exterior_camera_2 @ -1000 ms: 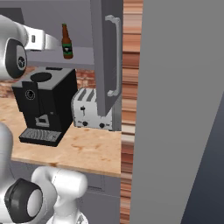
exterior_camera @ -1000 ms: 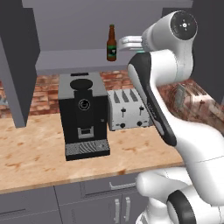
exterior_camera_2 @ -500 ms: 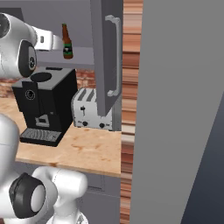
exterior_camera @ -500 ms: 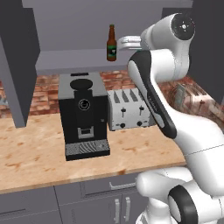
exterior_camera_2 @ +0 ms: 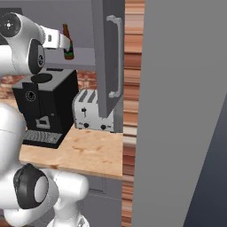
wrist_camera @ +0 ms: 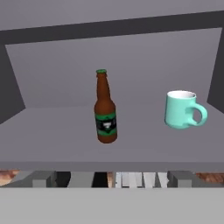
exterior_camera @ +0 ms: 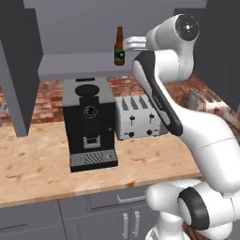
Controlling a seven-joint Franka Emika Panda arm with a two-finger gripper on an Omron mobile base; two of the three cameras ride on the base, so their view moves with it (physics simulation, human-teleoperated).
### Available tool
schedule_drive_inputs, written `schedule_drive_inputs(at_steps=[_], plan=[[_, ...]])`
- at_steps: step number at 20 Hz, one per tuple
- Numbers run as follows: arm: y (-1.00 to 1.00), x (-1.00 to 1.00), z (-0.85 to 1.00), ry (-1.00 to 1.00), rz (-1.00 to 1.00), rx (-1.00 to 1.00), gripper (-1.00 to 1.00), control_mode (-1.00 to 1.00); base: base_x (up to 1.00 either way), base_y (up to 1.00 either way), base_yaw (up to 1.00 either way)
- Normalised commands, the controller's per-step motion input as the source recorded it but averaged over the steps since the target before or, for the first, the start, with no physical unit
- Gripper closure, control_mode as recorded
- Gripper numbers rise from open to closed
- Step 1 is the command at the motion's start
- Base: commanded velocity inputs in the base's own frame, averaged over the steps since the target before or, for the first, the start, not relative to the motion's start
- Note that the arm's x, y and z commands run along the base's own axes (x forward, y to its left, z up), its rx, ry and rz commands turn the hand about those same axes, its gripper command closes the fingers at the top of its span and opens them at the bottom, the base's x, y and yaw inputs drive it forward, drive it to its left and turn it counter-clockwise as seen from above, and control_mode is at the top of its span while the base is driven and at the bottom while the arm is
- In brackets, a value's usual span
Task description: Open the cabinet directly in front. Then move the beer and the mug to the dining counter with the candle on it.
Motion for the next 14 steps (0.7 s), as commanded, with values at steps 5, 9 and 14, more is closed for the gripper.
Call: schedule_drive_inputs(at_steps=[5,9,14], plan=[[0.02,0.41,-0.01,0.00,0.00,0.00,-1.00,-1.00,0.00,0.00,0.00],[0.18,0.22,-0.07,0.00,0.00,0.00,-1.00,-1.00,0.00,0.00,0.00],[0.16,0.26,-0.01,0.00,0.00,0.00,-1.00,-1.00,0.00,0.00,0.00]])
